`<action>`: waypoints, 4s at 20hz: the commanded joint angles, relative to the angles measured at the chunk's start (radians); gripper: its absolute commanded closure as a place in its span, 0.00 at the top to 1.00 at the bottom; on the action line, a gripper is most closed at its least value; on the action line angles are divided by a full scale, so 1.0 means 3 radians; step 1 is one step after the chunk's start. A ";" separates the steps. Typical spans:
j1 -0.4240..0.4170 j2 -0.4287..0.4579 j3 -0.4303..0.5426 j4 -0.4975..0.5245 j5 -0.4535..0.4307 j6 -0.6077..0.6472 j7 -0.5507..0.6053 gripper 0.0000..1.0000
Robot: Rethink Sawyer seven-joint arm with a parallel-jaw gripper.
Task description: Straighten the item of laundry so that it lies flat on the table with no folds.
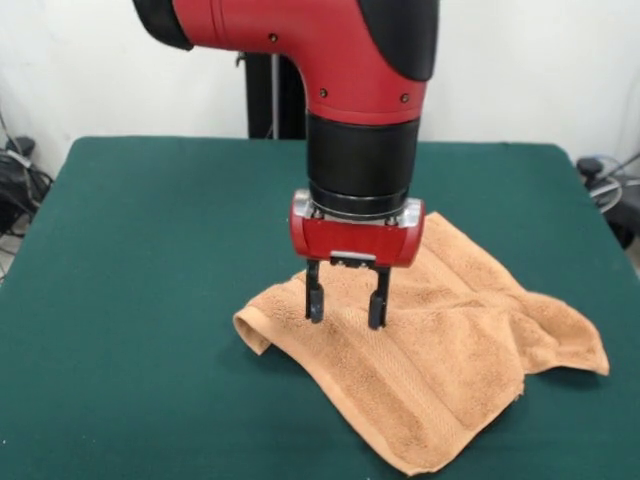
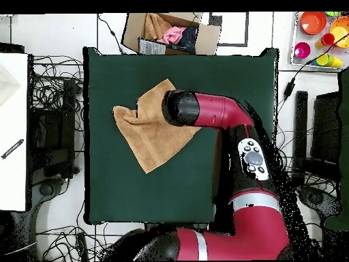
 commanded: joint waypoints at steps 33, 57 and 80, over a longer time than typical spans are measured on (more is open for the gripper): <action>0.0406 0.0778 0.0032 -0.0281 0.0350 -0.0487 0.0619 1.00; 0.0128 0.1630 0.0369 -0.0671 0.0130 -0.1216 0.0233 1.00; 0.0563 0.1817 0.0086 -0.1103 0.0718 -0.1190 0.0766 0.00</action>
